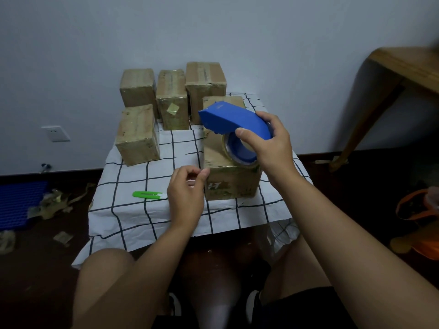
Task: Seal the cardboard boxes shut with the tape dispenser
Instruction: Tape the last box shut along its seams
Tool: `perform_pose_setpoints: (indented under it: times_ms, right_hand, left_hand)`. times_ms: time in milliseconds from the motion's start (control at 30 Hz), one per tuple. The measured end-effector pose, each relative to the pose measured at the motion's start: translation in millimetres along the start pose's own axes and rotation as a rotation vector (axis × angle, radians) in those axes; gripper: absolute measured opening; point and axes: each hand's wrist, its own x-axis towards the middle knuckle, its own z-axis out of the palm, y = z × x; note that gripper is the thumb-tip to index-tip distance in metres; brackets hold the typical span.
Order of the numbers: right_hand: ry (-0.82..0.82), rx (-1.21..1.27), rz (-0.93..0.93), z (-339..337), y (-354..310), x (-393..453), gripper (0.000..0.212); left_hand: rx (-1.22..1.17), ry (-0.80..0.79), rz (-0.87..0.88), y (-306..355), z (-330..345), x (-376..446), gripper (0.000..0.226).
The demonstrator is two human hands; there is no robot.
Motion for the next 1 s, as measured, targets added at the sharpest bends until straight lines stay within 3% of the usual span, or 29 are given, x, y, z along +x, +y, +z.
perform_pose_setpoints:
  times_ms: [67, 167, 500, 733, 833, 900, 1000]
  right_hand:
    - [0.001, 0.006, 0.002, -0.4, 0.2, 0.0, 0.063]
    - [-0.001, 0.01, 0.002, -0.5, 0.4, 0.7, 0.061]
    - [-0.043, 0.023, -0.016, -0.9, 0.6, 3.2, 0.053]
    - [-0.038, 0.031, -0.01, 0.0, 1.0, 2.0, 0.053]
    - [-0.034, 0.038, -0.011, -0.9, -0.1, 0.8, 0.051]
    - [-0.029, 0.053, -0.003, -2.5, 0.3, 0.4, 0.049]
    - [-0.031, 0.079, 0.005, -3.5, 1.2, -0.1, 0.048]
  left_hand:
    - [-0.019, 0.034, -0.014, 2.1, 8.1, -12.2, 0.006]
    - [-0.073, 0.025, -0.076, 6.0, 13.4, -23.2, 0.02]
    - [0.191, -0.09, 0.015, 16.8, 3.9, -26.9, 0.041]
    - [0.792, -0.066, 0.478, 29.0, 0.5, -13.9, 0.038]
    - [0.779, -0.096, 0.711, 32.6, 7.3, -5.1, 0.024]
    - [0.753, -0.089, 0.76, 33.6, 13.6, 0.0, 0.009]
    - [0.799, -0.068, 0.798, 35.9, 18.6, 5.3, 0.014]
